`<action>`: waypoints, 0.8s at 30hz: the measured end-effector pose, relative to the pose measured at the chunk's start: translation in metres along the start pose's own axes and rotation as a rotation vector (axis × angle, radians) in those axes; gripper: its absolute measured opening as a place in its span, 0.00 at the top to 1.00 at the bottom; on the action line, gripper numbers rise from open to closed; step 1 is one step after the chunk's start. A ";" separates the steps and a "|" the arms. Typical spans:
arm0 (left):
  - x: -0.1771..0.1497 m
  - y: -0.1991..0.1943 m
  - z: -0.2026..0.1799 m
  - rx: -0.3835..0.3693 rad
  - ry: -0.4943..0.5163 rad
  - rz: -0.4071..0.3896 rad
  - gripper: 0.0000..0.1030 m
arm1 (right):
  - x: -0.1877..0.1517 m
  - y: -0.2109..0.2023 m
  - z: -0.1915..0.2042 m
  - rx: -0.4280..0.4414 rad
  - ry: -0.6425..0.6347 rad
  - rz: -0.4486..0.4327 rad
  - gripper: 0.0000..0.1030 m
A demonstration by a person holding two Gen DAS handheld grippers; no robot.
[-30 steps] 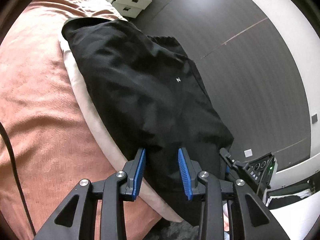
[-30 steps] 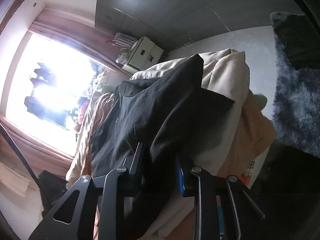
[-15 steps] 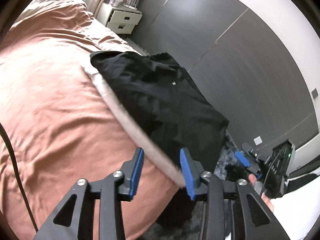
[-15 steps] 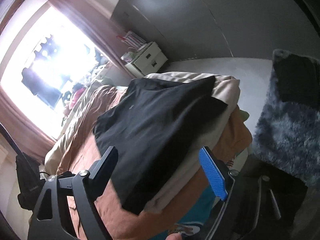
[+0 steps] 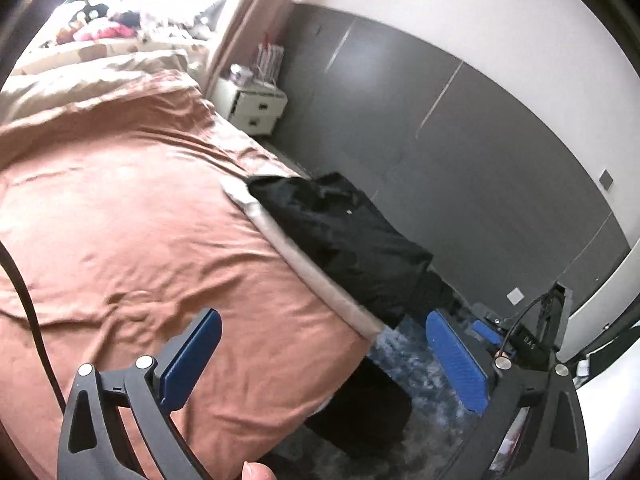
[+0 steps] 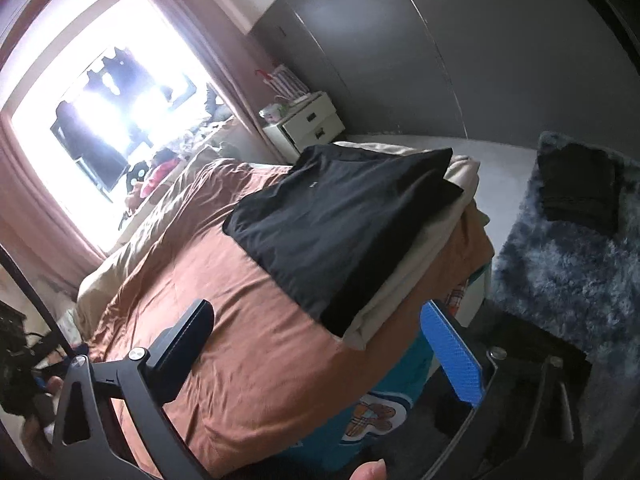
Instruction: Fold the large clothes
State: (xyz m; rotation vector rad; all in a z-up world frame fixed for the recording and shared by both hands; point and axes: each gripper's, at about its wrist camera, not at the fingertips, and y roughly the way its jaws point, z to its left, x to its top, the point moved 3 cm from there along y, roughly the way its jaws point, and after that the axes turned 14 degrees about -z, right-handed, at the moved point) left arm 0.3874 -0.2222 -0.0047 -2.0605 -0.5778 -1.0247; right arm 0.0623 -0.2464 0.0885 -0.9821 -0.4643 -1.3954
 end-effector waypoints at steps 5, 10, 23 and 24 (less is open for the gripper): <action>-0.006 -0.054 0.004 0.044 0.066 -0.060 0.00 | -0.007 -0.030 0.018 0.011 -0.064 -0.014 0.00; -0.015 -0.103 0.005 0.098 0.094 -0.112 0.00 | -0.014 -0.057 0.033 0.025 -0.119 -0.015 0.00; -0.067 -0.224 0.024 0.258 0.118 -0.192 0.00 | -0.042 -0.120 0.080 0.129 -0.298 0.002 0.00; -0.071 -0.231 0.025 0.267 0.119 -0.198 0.00 | -0.044 -0.125 0.084 0.138 -0.315 0.003 0.00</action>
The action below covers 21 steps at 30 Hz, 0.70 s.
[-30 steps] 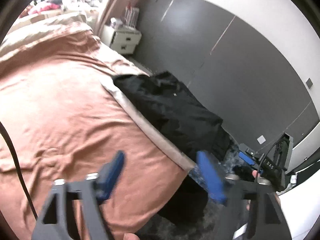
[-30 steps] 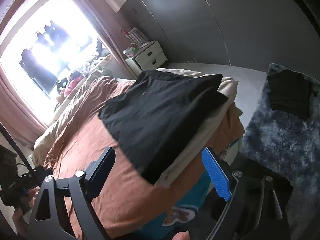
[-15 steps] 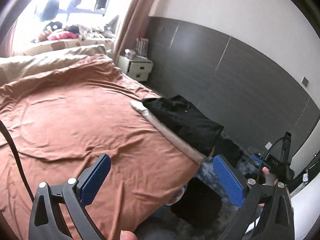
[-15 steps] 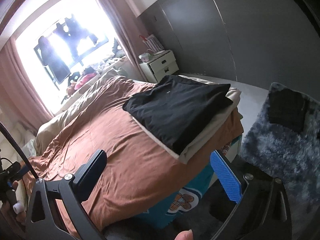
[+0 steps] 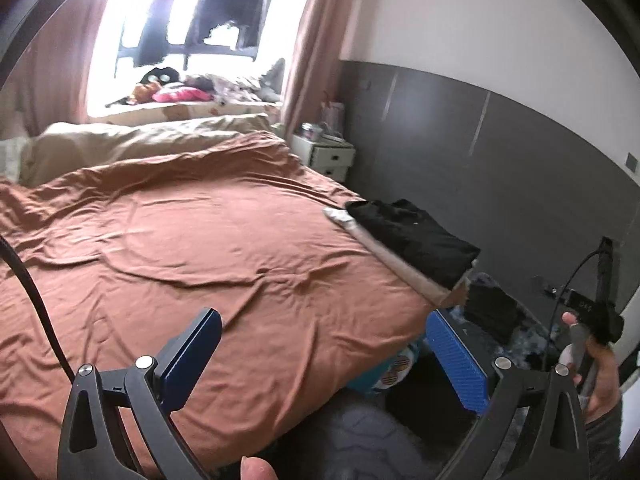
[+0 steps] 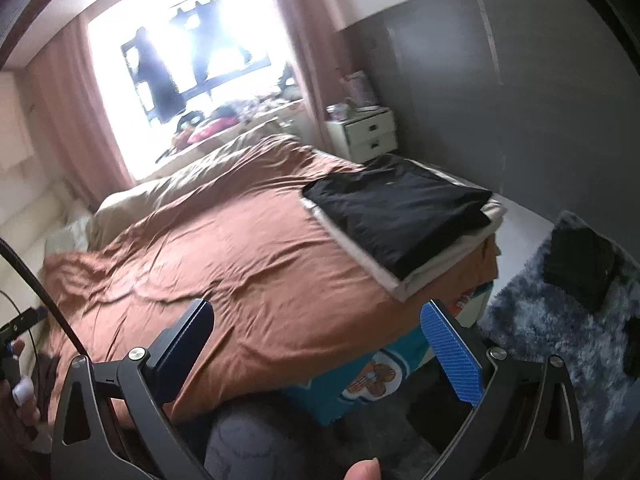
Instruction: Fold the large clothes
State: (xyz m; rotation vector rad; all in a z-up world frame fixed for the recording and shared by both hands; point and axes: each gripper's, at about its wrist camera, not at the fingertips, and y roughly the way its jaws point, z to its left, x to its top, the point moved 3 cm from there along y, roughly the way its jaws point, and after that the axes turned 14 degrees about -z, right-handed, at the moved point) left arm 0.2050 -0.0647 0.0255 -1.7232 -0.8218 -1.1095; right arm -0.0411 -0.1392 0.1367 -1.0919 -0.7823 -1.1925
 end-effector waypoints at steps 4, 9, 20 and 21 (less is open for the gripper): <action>-0.013 -0.039 0.008 0.054 0.017 -0.041 0.00 | -0.006 -0.018 0.021 0.036 -0.062 -0.012 0.00; -0.031 -0.086 0.019 0.114 0.014 -0.093 0.00 | -0.019 -0.037 0.039 0.103 -0.101 -0.040 0.00; -0.069 -0.147 0.029 0.197 -0.004 -0.140 0.00 | -0.079 -0.048 0.042 0.052 -0.093 -0.084 0.00; -0.070 -0.148 0.030 0.201 -0.006 -0.144 0.00 | -0.084 -0.047 0.042 0.059 -0.081 -0.078 0.00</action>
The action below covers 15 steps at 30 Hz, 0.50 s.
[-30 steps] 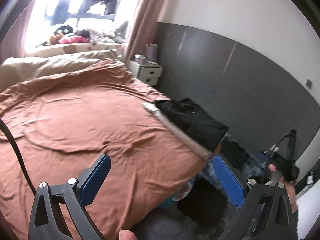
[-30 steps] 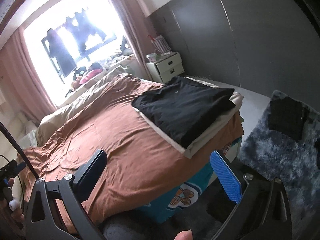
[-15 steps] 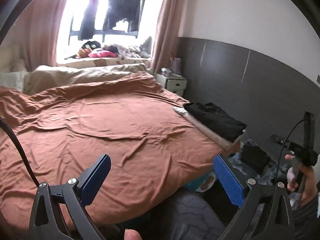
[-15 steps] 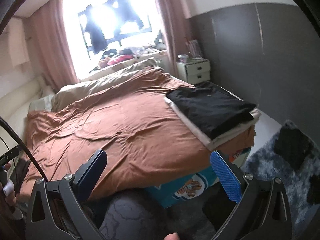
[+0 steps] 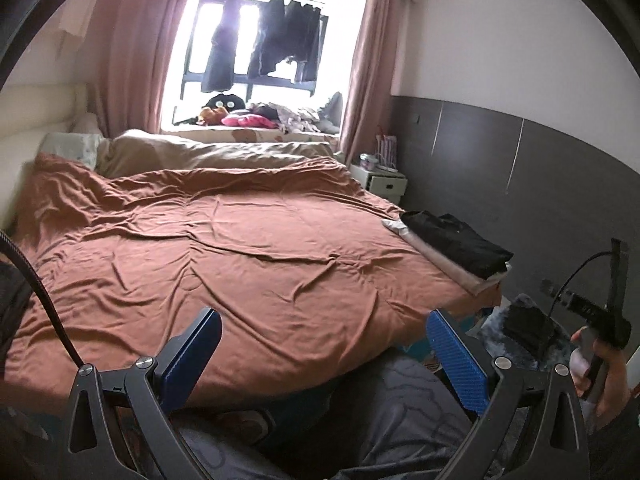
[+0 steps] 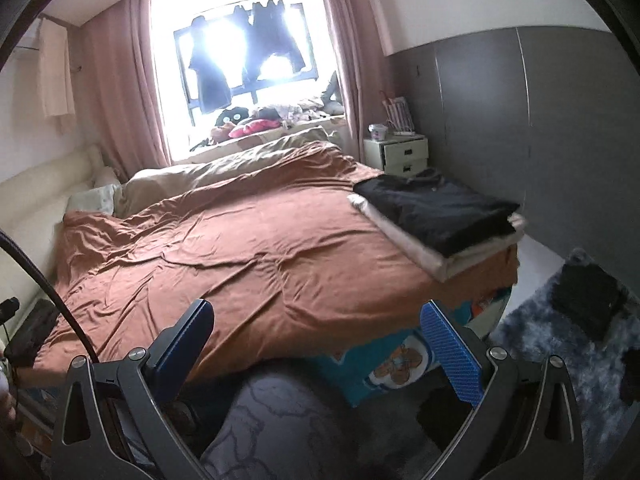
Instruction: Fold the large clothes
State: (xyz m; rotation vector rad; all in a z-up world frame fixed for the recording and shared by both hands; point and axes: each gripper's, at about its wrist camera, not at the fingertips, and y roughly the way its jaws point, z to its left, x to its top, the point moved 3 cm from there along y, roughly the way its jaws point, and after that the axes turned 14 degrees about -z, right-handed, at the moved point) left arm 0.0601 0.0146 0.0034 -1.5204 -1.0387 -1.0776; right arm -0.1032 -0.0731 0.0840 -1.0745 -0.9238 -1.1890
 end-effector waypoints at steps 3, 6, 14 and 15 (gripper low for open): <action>-0.005 -0.013 0.003 0.024 -0.003 -0.026 0.00 | -0.011 0.003 0.004 0.022 0.028 0.000 0.00; -0.006 -0.025 0.003 0.023 -0.004 -0.064 0.00 | -0.015 0.004 0.011 0.033 0.047 -0.016 0.00; -0.002 -0.040 0.005 0.044 -0.010 -0.112 0.00 | -0.026 0.004 0.036 0.078 0.019 -0.025 0.00; -0.003 -0.040 0.005 0.045 -0.011 -0.113 0.00 | -0.029 0.005 0.038 0.083 0.015 -0.021 0.00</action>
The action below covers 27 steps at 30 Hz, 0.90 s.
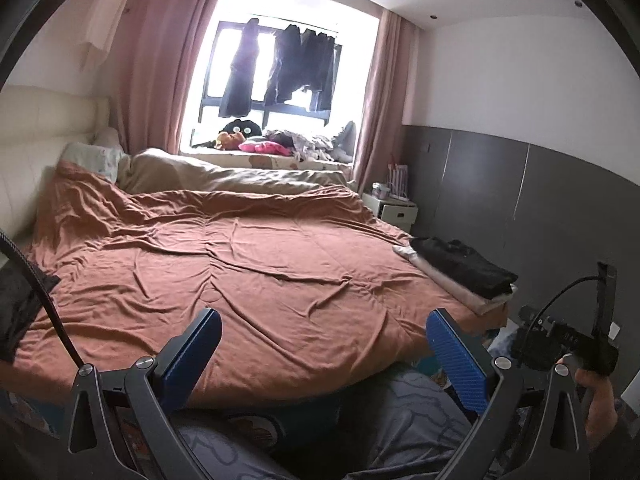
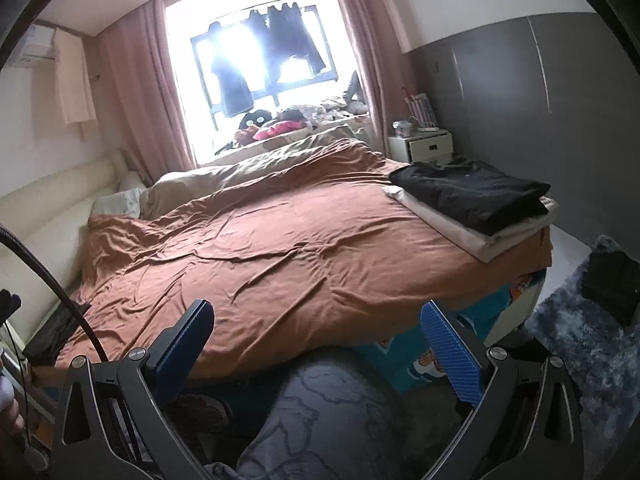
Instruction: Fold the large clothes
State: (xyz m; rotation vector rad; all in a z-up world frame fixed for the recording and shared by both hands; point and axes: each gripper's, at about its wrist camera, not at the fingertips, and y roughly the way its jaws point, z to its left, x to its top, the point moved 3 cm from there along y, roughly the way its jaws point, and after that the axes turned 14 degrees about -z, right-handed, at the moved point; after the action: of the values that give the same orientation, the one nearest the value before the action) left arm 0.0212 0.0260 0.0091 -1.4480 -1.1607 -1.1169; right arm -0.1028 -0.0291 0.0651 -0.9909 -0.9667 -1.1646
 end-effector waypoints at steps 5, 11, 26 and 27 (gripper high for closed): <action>-0.002 -0.001 0.002 0.002 -0.001 0.005 0.00 | -0.006 0.000 0.005 0.010 -0.004 -0.004 0.00; -0.004 -0.004 0.005 0.010 -0.016 0.000 0.00 | -0.009 -0.001 0.005 0.018 -0.012 -0.006 0.00; -0.004 -0.003 0.004 0.016 -0.011 0.011 0.00 | -0.010 -0.003 0.014 0.003 -0.008 -0.005 0.00; -0.004 -0.002 0.003 0.017 -0.012 0.012 0.00 | -0.010 -0.004 0.015 0.004 -0.009 -0.006 0.00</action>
State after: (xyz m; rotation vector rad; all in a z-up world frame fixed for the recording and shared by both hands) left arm 0.0186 0.0292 0.0050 -1.4490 -1.1658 -1.0893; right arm -0.1090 -0.0129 0.0603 -0.9920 -0.9793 -1.1639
